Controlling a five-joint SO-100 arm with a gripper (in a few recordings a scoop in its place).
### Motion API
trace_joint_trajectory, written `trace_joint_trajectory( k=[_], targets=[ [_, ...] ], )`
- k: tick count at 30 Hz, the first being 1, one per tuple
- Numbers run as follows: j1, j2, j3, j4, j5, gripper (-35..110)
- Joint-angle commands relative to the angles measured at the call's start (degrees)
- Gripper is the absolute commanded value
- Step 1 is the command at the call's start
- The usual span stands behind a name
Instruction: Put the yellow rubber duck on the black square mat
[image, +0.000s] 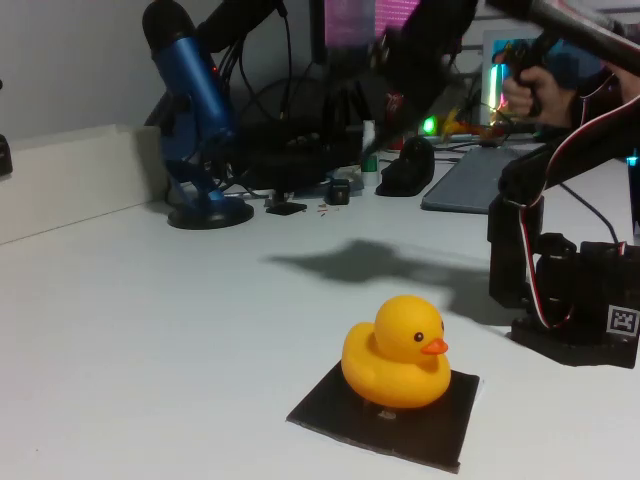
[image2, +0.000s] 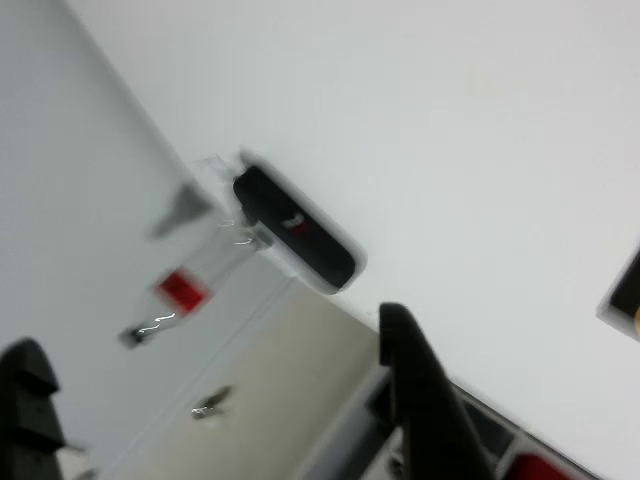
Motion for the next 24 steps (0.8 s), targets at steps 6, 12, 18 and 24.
trace_joint_trajectory(
  k=[6,12,18,24],
  targets=[
    [1.0,9.5,24.2,-18.1,0.6,37],
    [0.9,20.4,31.0,-20.0,0.5,34],
    [0.0,21.4,32.4,-19.2,0.5,16],
    [-2.6,26.6,35.9,-19.2,0.4,10]
  ],
)
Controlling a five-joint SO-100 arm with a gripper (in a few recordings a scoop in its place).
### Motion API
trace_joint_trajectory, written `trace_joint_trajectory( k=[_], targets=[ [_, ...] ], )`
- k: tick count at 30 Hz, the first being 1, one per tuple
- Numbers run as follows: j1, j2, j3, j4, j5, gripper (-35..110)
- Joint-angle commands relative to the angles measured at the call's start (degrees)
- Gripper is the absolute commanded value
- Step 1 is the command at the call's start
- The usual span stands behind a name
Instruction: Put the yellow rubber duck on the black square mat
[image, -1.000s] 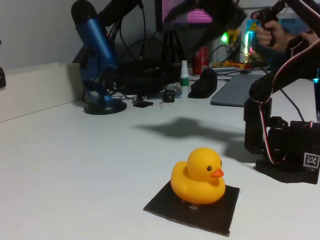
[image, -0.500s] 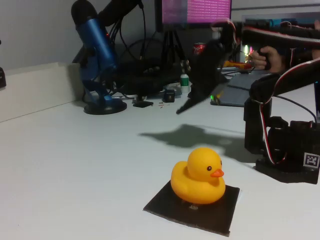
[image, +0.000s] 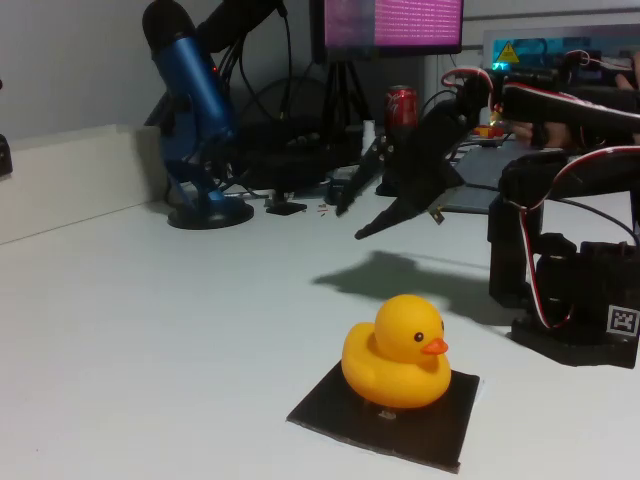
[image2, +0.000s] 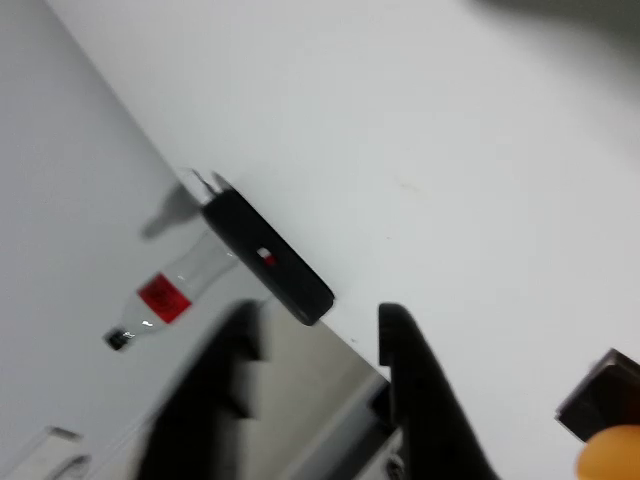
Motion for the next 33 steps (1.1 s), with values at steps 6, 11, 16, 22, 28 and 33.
trace_joint_trajectory(
  k=[6,11,16,22,28,33],
  targets=[
    [-2.2,13.3,7.4,0.5,0.4,9],
    [-2.1,13.7,8.3,0.6,0.4,9],
    [-2.1,14.4,9.1,0.4,0.7,10],
    [-1.6,14.4,9.1,0.3,0.9,10],
    [-1.5,14.5,9.2,0.4,1.0,10],
    [-1.4,14.5,9.2,0.3,0.6,10]
  ],
)
